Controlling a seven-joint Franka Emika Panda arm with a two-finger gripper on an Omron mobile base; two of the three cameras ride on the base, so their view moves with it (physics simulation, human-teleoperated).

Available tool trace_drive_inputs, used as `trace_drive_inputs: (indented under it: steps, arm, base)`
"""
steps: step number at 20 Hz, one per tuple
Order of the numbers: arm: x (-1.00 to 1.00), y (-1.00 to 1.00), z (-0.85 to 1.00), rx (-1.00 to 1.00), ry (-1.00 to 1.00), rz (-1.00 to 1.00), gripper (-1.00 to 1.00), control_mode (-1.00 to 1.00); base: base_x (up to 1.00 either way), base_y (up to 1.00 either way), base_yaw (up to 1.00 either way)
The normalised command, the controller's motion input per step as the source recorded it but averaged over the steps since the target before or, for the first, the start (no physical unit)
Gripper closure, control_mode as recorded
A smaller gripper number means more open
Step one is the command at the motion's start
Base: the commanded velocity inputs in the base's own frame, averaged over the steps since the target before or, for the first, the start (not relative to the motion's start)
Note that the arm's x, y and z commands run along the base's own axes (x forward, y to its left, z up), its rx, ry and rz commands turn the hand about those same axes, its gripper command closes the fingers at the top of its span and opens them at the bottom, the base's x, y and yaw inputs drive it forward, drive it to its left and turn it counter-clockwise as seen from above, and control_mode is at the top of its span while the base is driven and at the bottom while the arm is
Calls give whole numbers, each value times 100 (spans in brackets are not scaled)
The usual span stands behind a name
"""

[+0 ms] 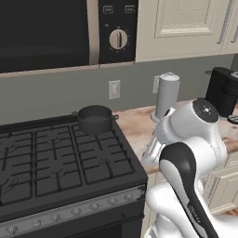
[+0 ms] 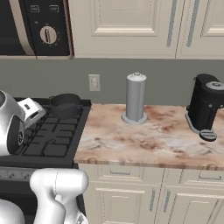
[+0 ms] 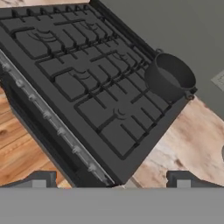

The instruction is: Move the pot and pan from the stove into the sink.

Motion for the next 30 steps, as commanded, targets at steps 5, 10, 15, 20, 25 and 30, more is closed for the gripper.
trace_drive_inputs:
  steps: [5,10,15,20,25,30]
  arm:
    - [15,-2,-1,10,-10,1,-100,-100]
    - [39,0,0,5,-7,0,-100,-100]
    - [39,0,-2,0,-7,0,-100,-100]
    - [19,0,-15,3,-7,0,-100,-100]
    - [25,0,-15,2,-7,0,-100,-100]
    - [44,0,-13,1,-6,0,-100,-100]
  base:
    - [0,0,0]
    - [0,0,0]
    - [0,0,0]
    - [0,0,0]
    - [0,0,0]
    - [0,0,0]
